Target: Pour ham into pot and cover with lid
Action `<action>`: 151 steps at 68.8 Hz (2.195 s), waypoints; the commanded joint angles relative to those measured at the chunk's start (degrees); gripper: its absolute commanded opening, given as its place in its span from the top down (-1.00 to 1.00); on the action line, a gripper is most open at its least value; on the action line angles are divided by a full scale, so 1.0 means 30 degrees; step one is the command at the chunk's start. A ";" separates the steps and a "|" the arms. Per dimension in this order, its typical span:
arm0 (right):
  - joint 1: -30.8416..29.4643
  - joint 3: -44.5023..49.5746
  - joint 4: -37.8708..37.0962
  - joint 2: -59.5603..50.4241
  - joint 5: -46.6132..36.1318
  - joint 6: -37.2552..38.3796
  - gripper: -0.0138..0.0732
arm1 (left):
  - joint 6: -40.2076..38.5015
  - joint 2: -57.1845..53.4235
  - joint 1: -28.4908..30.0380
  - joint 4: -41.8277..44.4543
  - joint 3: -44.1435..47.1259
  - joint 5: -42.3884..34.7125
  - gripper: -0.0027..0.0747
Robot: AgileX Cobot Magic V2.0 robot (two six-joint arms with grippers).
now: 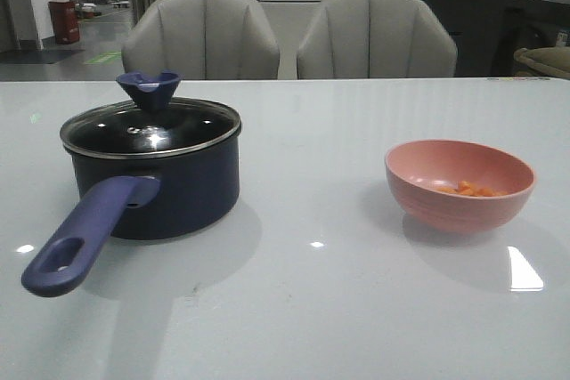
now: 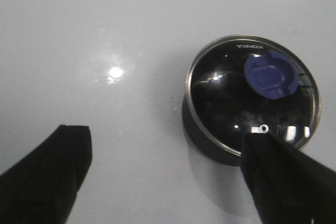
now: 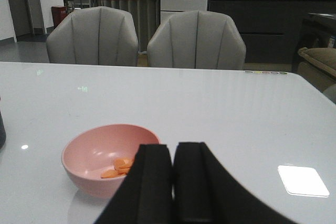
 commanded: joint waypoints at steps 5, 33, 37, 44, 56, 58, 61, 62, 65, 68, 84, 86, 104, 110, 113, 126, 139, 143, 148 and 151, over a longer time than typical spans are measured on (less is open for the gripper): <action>-0.0012 -0.0090 -0.0214 -0.0341 -0.1392 -0.0036 0.32 | -0.0881 0.3007 -0.2342 -0.0213 -0.3028 -0.0262 -0.69; -0.0012 -0.0090 -0.0214 -0.0341 -0.1392 -0.0036 0.32 | -0.5741 1.0154 -0.5704 0.3609 -0.9244 0.1931 -0.69; -0.0012 -0.0090 -0.0214 -0.0341 -0.1392 -0.0036 0.32 | -0.6302 1.0940 -0.5834 0.4153 -1.0109 0.2612 -0.69; -0.0012 -0.0090 -0.0214 -0.0341 -0.1392 -0.0036 0.32 | -0.6679 1.2172 -0.5921 0.4064 -1.1492 0.3574 -0.69; -0.0012 -0.0090 -0.0214 -0.0341 -0.1392 -0.0036 0.32 | -0.6781 1.3617 -0.5921 0.3261 -1.2965 0.4838 -0.69; -0.0012 -0.0090 -0.0214 -0.0341 -0.1392 -0.0036 0.32 | -0.6781 1.3707 -0.5921 0.3147 -1.3049 0.4897 -0.69; -0.0012 -0.0090 -0.0214 -0.0358 -0.1393 -0.0036 0.32 | -0.6863 1.3790 -0.5921 0.3019 -1.3025 0.4892 -0.69; -0.0012 -0.0090 -0.0214 -0.0358 -0.1393 -0.0036 0.32 | -0.6855 1.3838 -0.5921 0.3016 -1.3025 0.4892 -0.69; -0.0012 -0.0090 -0.0214 -0.0358 -0.1393 -0.0036 0.32 | -0.6855 1.3927 -0.5921 0.2985 -1.3025 0.4968 -0.69; -0.0012 -0.0090 -0.0214 -0.0358 -0.1393 -0.0036 0.32 | -0.6884 1.3978 -0.5921 0.2985 -1.3025 0.5158 -0.69; -0.0012 -0.0090 -0.0214 -0.0358 -0.1393 -0.0036 0.32 | -0.6884 1.4465 -0.5921 0.2975 -1.3025 0.5917 -0.69; -0.0012 -0.0090 -0.0214 -0.0358 -0.1393 -0.0036 0.32 | -0.6884 1.4515 -0.5921 0.2820 -1.3025 0.5969 -0.69; -0.0012 -0.0090 -0.0214 -0.0358 -0.1393 -0.0036 0.32 | -0.6884 1.4833 -0.5921 0.2820 -1.3025 0.5855 -0.49; -0.0012 -0.0090 -0.0214 -0.0358 -0.1393 -0.0036 0.32 | -0.6884 1.4871 -0.5921 0.2820 -1.3025 0.5763 -0.22; -0.0012 -0.0090 -0.0214 -0.0358 -0.1393 -0.0036 0.32 | -0.6884 1.4871 -0.5921 0.2820 -1.3025 0.5672 -0.06; -0.0012 -0.0090 -0.0214 -0.0358 -0.1393 -0.0036 0.32 | -0.6884 1.4871 -0.5921 0.2820 -1.3025 0.5622 0.27; -0.0012 -0.0090 -0.0214 -0.0358 -0.1393 -0.0036 0.32 | -0.6884 1.4834 -0.5921 0.2938 -1.3025 0.5684 0.27; -0.0012 -0.0090 -0.0214 -0.0358 -0.1393 -0.0036 0.32 | -0.6884 1.4706 -0.5921 0.3041 -1.3100 0.5684 0.27; -0.0012 -0.0090 -0.0214 -0.0358 -0.1393 -0.0036 0.32 | -0.6884 1.4516 -0.5921 0.3121 -1.3352 0.5740 0.27; -0.0012 -0.0090 -0.0214 -0.0358 -0.1393 -0.0036 0.32 | -0.6884 1.4378 -0.5921 0.3121 -1.3352 0.5736 0.27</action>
